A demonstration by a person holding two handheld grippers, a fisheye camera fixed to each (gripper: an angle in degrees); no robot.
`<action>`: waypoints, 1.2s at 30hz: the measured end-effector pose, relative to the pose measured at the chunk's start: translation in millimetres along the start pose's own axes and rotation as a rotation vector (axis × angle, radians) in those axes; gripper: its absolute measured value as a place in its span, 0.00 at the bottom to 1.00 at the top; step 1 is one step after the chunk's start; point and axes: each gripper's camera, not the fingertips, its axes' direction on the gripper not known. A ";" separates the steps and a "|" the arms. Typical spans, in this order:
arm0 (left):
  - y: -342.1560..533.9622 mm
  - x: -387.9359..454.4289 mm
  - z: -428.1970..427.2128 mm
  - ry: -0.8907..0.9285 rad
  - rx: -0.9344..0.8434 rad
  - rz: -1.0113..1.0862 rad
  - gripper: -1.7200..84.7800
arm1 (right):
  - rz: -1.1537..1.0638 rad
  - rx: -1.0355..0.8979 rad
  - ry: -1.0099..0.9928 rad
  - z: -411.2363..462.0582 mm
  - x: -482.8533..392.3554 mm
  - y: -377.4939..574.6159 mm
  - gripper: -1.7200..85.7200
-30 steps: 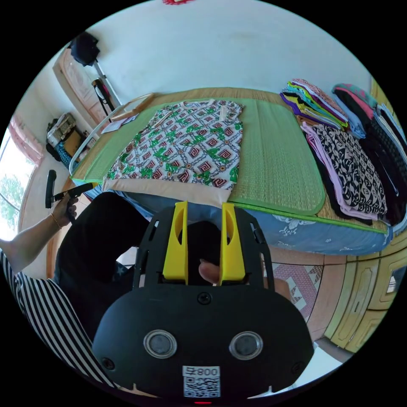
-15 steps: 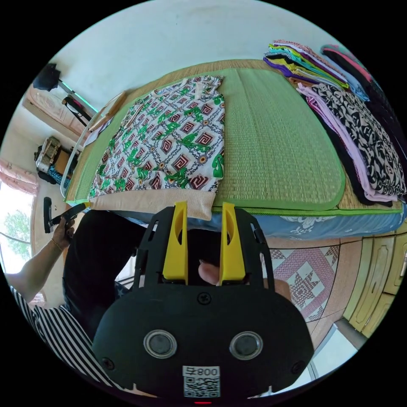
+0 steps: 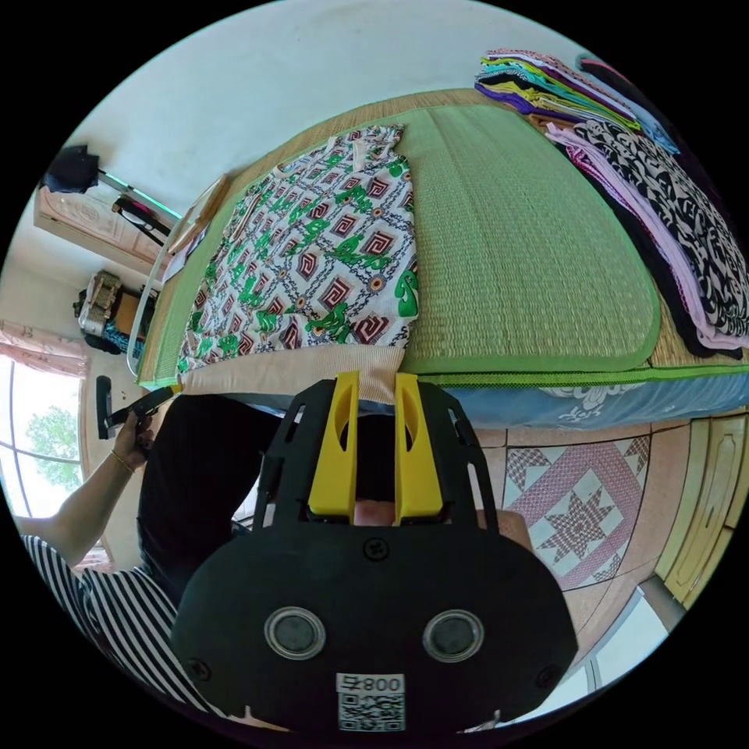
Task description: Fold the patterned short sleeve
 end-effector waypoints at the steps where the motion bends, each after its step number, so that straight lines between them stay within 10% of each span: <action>1: -1.9 -2.0 -4.2 0.010 0.000 -0.001 0.04 | -0.006 0.003 -0.019 1.2 1.3 0.6 0.11; 36: -16.3 -34.0 -141.9 0.170 0.066 -0.191 0.04 | 0.030 -0.116 -0.288 74.9 81.6 28.8 0.11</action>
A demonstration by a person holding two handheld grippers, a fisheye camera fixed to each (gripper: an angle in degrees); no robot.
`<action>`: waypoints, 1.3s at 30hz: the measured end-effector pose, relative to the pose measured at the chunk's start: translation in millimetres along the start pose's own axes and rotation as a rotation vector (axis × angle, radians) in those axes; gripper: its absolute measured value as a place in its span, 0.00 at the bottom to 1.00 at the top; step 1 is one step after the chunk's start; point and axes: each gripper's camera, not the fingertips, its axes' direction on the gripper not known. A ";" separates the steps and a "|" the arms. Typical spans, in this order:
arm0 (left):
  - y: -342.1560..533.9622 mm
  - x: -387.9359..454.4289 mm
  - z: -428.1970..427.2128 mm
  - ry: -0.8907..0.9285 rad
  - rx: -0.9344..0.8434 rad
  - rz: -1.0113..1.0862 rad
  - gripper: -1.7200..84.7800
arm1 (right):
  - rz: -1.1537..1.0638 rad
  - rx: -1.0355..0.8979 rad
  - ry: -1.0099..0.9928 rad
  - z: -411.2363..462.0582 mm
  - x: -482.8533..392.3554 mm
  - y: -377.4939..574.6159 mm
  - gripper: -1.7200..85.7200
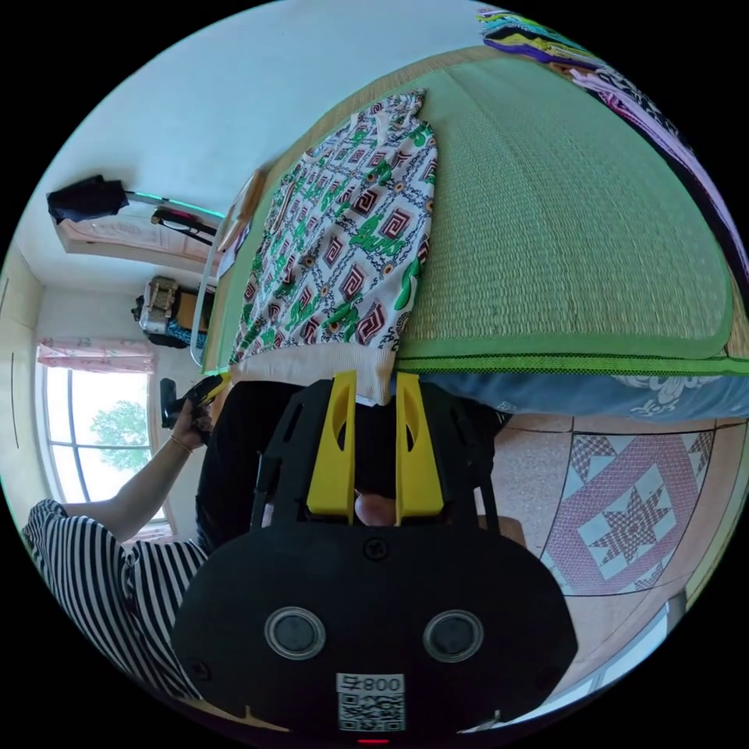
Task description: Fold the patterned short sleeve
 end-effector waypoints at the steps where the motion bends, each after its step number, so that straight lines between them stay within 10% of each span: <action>1: 1.2 1.6 -0.4 0.000 -0.002 0.000 0.04 | 0.010 -0.005 -0.014 0.7 6.5 -0.4 0.11; 39: 255.0 120.5 -133.9 0.390 0.045 0.118 0.03 | -0.102 0.139 -0.398 -181.9 68.5 152.3 0.02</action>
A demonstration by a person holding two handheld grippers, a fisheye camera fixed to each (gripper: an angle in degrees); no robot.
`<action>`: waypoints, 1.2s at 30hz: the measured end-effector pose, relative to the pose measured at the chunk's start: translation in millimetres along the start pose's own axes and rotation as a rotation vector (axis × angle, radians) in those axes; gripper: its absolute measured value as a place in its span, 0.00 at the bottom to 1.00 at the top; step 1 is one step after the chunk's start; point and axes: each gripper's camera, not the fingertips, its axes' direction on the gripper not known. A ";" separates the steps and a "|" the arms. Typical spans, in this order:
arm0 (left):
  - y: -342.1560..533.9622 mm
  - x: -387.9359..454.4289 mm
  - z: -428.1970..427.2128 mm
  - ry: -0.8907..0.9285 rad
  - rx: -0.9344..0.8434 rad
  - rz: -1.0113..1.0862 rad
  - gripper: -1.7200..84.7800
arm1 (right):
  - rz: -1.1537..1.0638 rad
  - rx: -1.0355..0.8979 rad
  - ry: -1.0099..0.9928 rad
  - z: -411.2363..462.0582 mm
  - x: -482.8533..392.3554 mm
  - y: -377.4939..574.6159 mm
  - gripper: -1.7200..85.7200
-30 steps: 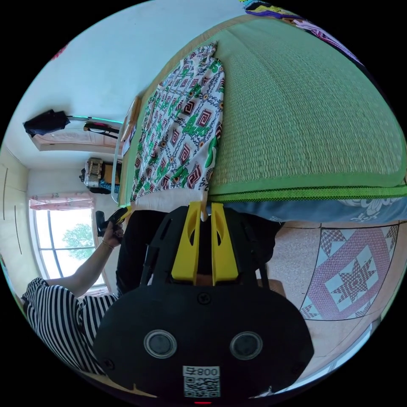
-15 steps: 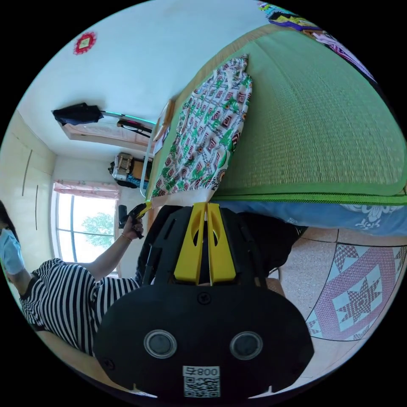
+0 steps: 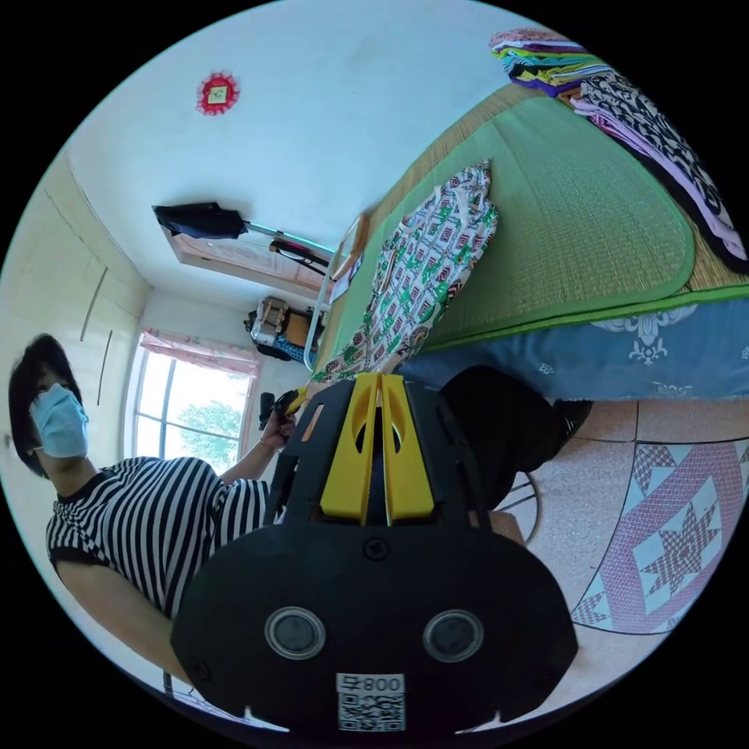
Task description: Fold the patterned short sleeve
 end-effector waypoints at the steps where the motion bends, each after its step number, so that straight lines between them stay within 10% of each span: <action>1: 5.1 3.1 -2.0 0.008 0.000 0.004 0.03 | -0.006 0.005 -0.006 -6.2 -3.7 7.9 0.02; 36: 110.8 106.0 -52.8 0.359 0.117 0.207 0.03 | -0.116 0.181 -0.071 -120.2 -19.2 90.5 0.02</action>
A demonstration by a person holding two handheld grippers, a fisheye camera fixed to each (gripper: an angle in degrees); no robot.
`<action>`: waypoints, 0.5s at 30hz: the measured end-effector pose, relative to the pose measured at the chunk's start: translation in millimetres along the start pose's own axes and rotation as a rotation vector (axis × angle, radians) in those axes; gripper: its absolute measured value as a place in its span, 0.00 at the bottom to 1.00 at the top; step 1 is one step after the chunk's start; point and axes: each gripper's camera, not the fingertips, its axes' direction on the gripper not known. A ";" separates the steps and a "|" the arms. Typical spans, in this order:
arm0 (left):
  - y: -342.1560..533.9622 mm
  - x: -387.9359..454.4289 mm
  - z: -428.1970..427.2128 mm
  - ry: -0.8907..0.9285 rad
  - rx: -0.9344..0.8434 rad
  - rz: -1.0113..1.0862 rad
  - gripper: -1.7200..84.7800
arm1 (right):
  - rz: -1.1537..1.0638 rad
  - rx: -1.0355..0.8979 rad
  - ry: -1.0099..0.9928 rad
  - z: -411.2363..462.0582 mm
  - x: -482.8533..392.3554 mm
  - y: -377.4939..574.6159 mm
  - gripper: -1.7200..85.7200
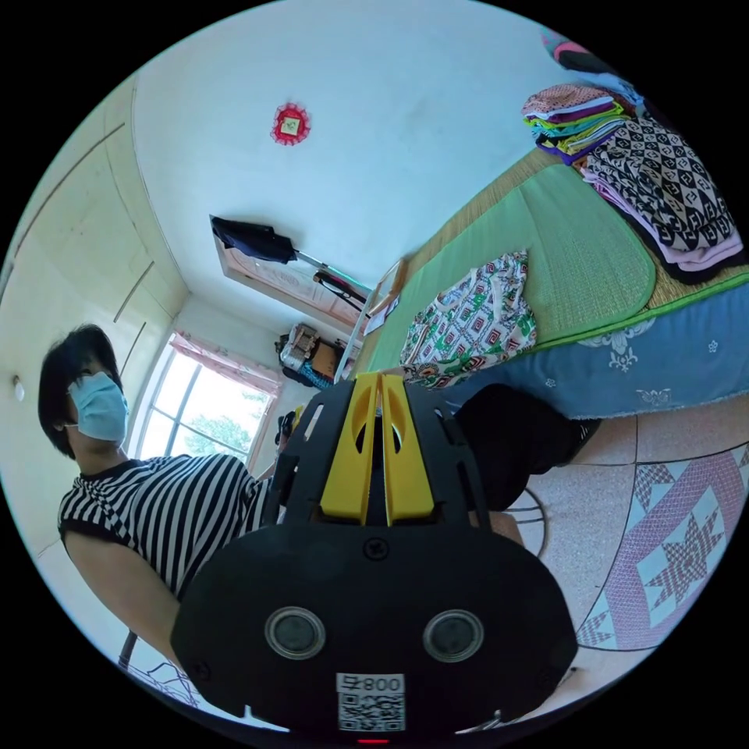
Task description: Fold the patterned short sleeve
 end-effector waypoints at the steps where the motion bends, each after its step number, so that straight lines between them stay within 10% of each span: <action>1: -4.2 -1.0 1.7 -0.002 0.001 0.001 0.03 | -0.001 0.000 0.002 2.0 4.9 -5.0 0.02; 15: -135.5 -45.8 36.4 -0.008 0.038 0.005 0.03 | -0.042 0.015 -0.002 37.8 59.0 -74.1 0.02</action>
